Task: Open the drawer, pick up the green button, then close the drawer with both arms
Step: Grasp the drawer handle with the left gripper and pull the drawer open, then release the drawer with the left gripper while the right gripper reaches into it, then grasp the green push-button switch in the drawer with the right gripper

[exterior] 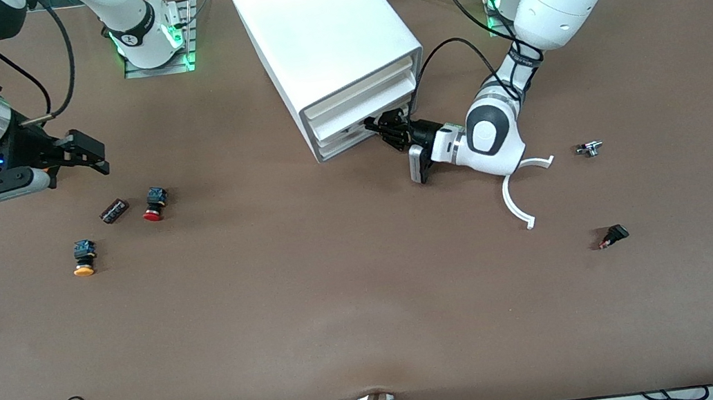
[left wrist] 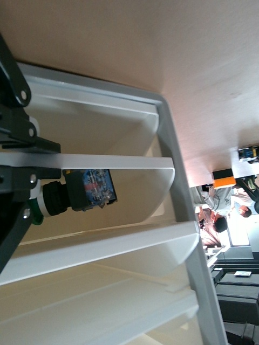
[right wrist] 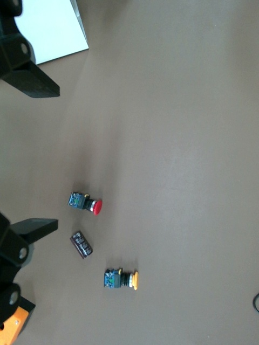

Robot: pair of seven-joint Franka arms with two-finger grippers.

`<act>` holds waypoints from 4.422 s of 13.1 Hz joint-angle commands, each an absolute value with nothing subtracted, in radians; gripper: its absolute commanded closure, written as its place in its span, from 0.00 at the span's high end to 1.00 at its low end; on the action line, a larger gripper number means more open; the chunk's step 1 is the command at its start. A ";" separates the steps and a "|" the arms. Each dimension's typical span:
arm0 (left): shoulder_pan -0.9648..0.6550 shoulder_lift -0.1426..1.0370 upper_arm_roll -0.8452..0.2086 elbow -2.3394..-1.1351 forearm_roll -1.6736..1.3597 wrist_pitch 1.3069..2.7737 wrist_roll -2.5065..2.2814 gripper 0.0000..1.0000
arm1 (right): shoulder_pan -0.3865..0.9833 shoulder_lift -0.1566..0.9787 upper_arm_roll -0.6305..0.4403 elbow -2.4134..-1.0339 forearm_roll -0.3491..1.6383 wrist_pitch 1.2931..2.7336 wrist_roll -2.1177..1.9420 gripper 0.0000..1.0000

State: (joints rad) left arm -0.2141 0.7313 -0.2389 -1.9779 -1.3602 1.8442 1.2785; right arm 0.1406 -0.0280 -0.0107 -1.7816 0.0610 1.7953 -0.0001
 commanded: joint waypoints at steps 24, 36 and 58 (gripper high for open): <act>-0.084 0.652 -0.117 -1.393 -0.510 1.703 0.714 1.00 | 0.313 0.142 -0.026 -1.637 0.071 1.881 0.222 0.99; -0.133 0.417 -0.114 -1.387 -0.074 1.575 0.327 1.00 | 0.665 0.653 -0.028 -1.106 0.138 1.968 1.213 0.99; -0.138 0.465 -0.106 -1.275 -0.067 1.577 0.325 1.00 | 0.937 0.991 -0.109 -0.950 0.106 2.175 1.643 0.92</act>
State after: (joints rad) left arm -0.1329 0.4459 -0.1051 -1.3120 -0.0973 1.5921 0.3349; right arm 0.9284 0.9621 -0.0937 -0.9956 0.1187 2.1702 1.6168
